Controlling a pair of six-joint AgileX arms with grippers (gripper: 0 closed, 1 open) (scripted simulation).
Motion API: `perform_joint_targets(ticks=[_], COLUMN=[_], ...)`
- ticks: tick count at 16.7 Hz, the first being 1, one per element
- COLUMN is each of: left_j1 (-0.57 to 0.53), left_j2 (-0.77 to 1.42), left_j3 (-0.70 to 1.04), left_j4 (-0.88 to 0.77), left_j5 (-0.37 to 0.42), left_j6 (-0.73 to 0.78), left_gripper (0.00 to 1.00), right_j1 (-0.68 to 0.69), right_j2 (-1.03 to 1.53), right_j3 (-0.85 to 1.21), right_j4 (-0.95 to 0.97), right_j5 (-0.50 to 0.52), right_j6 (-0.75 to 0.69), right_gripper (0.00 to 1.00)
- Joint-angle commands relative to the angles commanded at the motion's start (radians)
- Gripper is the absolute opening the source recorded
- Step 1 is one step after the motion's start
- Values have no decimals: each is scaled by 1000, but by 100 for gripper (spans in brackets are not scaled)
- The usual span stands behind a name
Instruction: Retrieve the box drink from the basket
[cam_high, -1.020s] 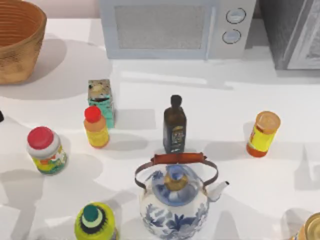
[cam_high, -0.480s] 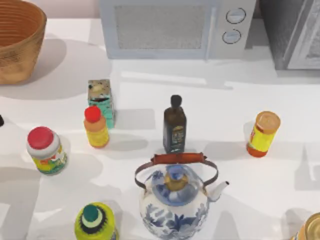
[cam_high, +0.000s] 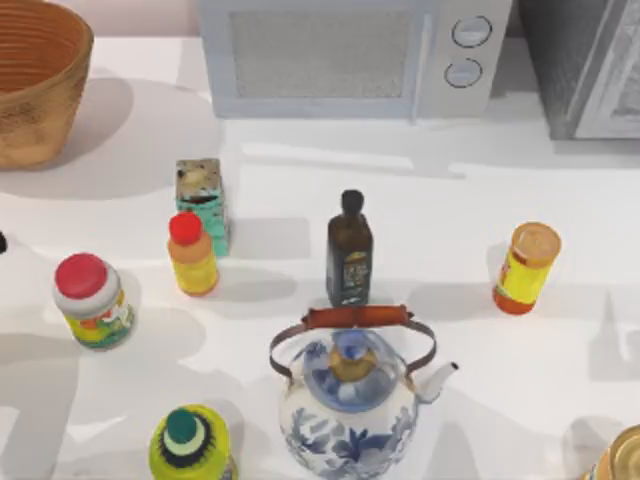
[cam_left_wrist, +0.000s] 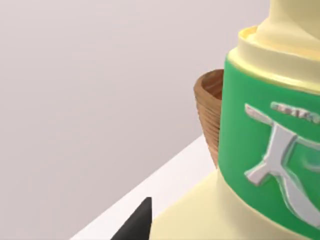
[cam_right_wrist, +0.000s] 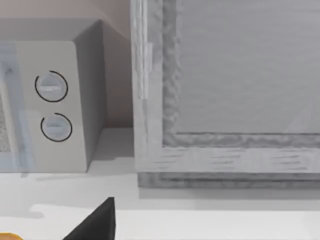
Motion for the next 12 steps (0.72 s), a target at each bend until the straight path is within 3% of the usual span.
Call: perform_joint_targets(ticks=[6,12], left_j1=[0,0], left_j2=[0,0], left_j3=[0,0], left_j4=[0,0], left_j5=[0,0], left_j6=[0,0], left_gripper=[98,100], right_j1=[0,0], right_j2=[0,0], right_j3=[0,0], right_j4=[0,0], right_j5=[0,0], right_j6=[0,0], right_gripper=[100,100])
